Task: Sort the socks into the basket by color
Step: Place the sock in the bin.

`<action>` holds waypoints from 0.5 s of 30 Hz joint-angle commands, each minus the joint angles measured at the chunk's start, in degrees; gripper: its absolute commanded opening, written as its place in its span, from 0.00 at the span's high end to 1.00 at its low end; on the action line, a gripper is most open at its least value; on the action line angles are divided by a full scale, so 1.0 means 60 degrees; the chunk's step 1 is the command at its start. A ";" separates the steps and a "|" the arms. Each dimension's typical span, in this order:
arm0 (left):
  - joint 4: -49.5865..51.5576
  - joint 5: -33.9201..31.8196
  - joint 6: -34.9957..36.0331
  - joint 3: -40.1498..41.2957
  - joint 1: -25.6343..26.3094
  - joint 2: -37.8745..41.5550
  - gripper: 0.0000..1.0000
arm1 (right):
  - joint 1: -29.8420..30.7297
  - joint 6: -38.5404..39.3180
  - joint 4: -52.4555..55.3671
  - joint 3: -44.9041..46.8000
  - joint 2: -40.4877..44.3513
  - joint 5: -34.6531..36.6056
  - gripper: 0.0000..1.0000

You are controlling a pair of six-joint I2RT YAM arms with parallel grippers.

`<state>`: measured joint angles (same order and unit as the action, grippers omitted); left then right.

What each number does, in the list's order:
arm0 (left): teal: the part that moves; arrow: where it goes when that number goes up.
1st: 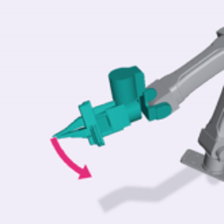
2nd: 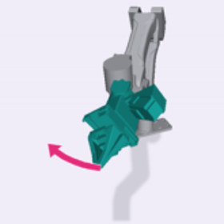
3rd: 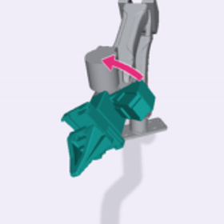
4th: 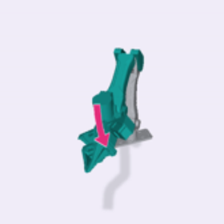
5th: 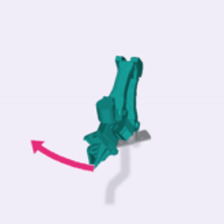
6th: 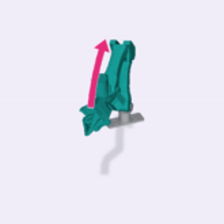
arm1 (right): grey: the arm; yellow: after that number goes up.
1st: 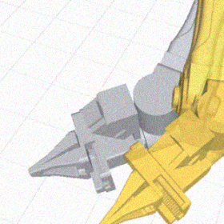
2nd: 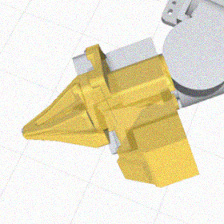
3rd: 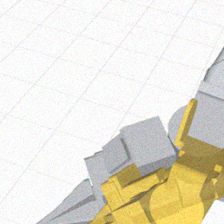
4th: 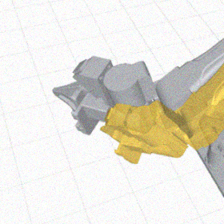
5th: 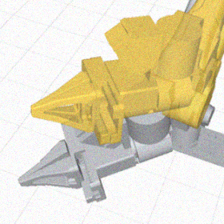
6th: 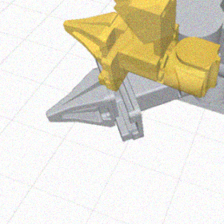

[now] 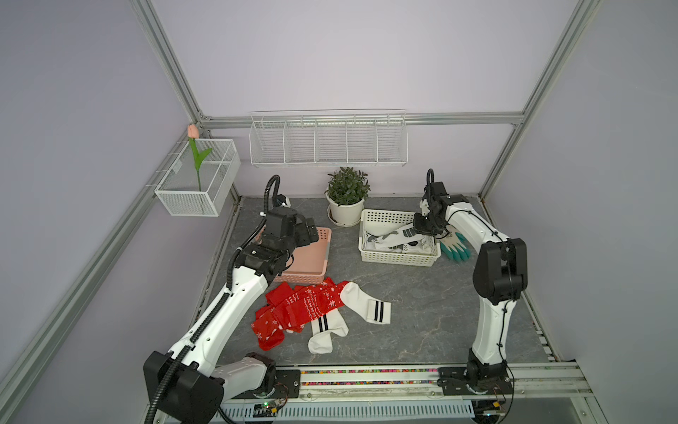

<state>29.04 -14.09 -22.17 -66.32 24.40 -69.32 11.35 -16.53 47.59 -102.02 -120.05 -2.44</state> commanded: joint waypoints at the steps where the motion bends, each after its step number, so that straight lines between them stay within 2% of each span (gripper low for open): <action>1: 0.0068 -0.0128 -0.0051 -0.0192 0.0020 -0.0005 0.01 | 0.0008 -0.0137 -0.0150 0.0076 -0.0355 -0.0242 0.64; 7: 0.0089 -0.0113 -0.0032 -0.0209 0.0029 -0.0023 0.01 | 0.0010 -0.0079 -0.0209 0.0161 -0.0545 -0.0218 0.65; 15: 0.0074 -0.0096 -0.0054 -0.0198 0.0033 0.0016 0.01 | 0.0012 0.0236 -0.0561 0.0893 0.1514 -0.0571 0.62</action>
<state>29.04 -14.09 -22.17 -66.32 24.40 -69.32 11.35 -16.40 44.73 -97.17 -117.95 -4.14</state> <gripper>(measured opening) 0.993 0.380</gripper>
